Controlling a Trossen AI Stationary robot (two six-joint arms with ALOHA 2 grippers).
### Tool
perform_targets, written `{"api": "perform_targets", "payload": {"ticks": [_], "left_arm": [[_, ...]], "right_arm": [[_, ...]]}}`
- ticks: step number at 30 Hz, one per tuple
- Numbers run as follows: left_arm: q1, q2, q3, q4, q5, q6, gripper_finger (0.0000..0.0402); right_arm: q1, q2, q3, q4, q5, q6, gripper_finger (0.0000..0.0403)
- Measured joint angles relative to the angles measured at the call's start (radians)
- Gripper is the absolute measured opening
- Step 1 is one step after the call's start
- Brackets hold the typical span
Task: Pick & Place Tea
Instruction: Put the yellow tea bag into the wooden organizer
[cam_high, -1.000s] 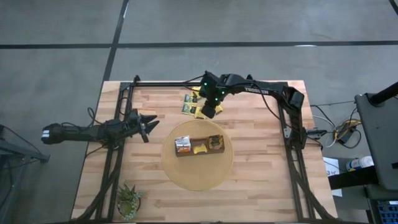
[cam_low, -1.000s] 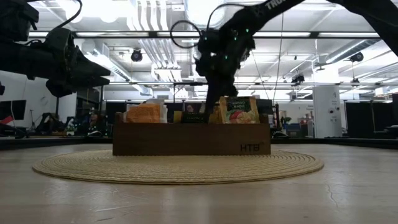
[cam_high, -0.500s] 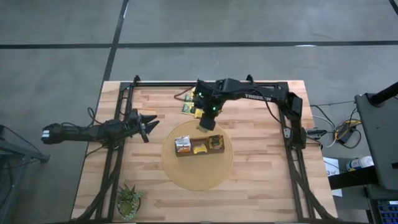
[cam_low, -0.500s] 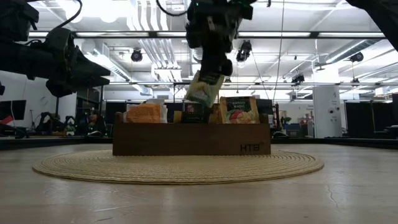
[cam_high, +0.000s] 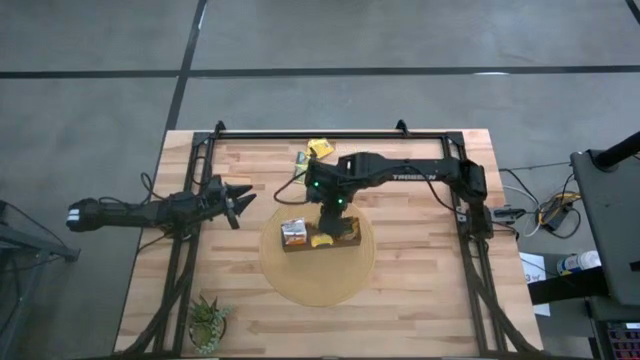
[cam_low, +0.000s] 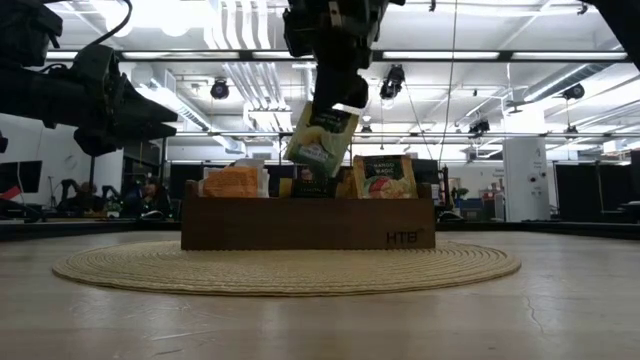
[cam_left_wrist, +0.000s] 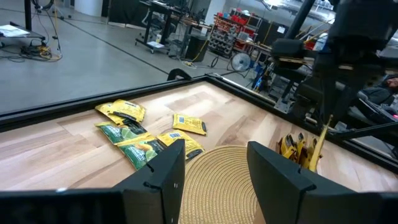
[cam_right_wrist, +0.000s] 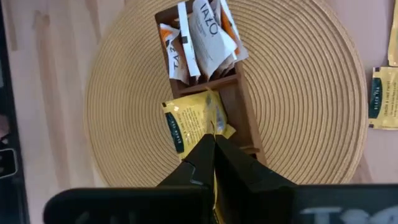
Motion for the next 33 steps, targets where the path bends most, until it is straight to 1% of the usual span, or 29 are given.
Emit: {"api": "perform_targets", "payload": {"ticks": [4, 9, 12, 15, 19, 33], "left_arm": [[0.000, 0.000, 0.000, 0.000, 0.000, 0.000, 0.0167], [0.000, 0.000, 0.000, 0.000, 0.000, 0.000, 0.0167], [0.000, 0.000, 0.000, 0.000, 0.000, 0.000, 0.0167], [0.000, 0.000, 0.000, 0.000, 0.000, 0.000, 0.0167], [0.000, 0.000, 0.000, 0.000, 0.000, 0.000, 0.0167], [0.000, 0.000, 0.000, 0.000, 0.000, 0.000, 0.0167]], "right_arm": [[0.015, 0.000, -0.023, 0.015, 0.027, 0.013, 0.0008], [0.017, 0.002, -0.063, 0.034, 0.032, 0.037, 0.0008], [0.017, 0.002, -0.083, 0.080, 0.053, 0.036, 0.0008], [0.018, 0.002, -0.107, 0.128, 0.053, 0.040, 0.0008], [0.020, 0.002, -0.132, 0.136, 0.053, 0.043, 0.0008], [0.025, 0.002, -0.136, 0.153, 0.053, 0.085, 0.0009]]}}
